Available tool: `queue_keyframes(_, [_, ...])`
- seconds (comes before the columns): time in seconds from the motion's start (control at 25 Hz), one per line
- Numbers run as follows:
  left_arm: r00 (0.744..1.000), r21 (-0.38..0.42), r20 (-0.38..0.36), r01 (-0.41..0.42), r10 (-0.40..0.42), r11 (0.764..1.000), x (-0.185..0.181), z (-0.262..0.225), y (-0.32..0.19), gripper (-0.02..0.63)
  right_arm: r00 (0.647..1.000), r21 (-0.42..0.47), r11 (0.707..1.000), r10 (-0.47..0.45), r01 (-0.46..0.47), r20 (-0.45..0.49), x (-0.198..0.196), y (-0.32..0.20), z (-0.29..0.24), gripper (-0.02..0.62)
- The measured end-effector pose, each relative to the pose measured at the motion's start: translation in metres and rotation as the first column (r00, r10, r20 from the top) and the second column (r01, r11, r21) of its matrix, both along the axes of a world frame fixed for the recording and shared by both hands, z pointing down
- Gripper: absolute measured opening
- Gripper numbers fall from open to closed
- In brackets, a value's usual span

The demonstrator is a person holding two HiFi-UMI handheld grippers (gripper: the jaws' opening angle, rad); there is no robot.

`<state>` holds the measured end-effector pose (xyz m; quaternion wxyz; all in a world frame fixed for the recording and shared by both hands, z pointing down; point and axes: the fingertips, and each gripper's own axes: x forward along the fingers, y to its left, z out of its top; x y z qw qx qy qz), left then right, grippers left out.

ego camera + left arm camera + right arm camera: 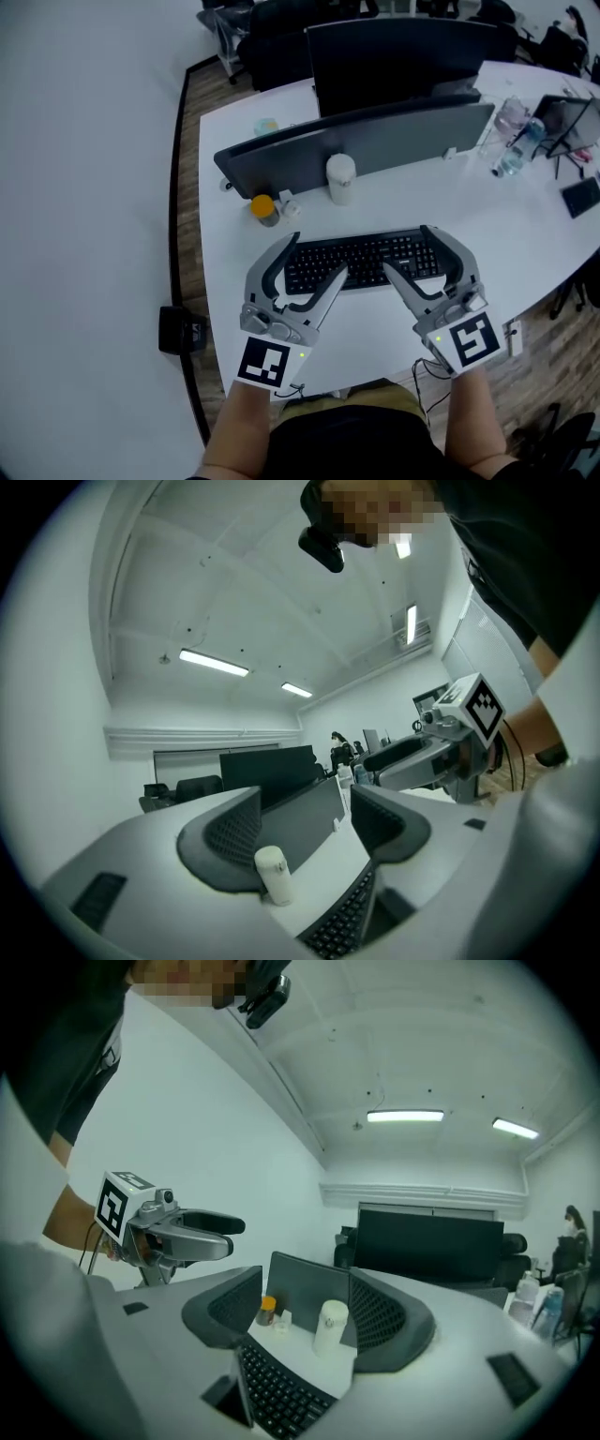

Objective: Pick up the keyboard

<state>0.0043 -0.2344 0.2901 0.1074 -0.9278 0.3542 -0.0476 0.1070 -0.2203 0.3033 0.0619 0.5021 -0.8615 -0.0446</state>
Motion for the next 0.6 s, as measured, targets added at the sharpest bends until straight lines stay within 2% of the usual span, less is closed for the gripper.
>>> queue_keyframes(0.16, [0.999, -0.075, 0.019, 0.044, -0.042, 0.996, 0.005, 0.031, -0.013, 0.336, 1.000, -0.110, 0.994, 0.018, -0.019, -0.010, 0.038, -0.012, 0.043, 0.278])
queue_keyframes(0.32, [0.995, -0.154, 0.052, 0.096, -0.089, 0.983, 0.000, 0.063, -0.024, 0.342, 0.998, -0.207, 0.977, 0.033, -0.042, -0.047, 0.069, -0.020, 0.079, 0.285])
queue_keyframes(0.44, [0.989, -0.177, 0.071, 0.137, -0.127, 0.975, -0.009, 0.083, -0.032, 0.347, 0.998, -0.260, 0.965, 0.035, -0.045, -0.045, 0.082, -0.021, 0.106, 0.288])
queue_keyframes(0.6, [0.979, -0.215, 0.138, 0.179, -0.151, 0.960, -0.023, 0.116, -0.041, 0.359, 0.998, -0.305, 0.951, 0.031, -0.044, -0.048, 0.092, -0.025, 0.134, 0.290])
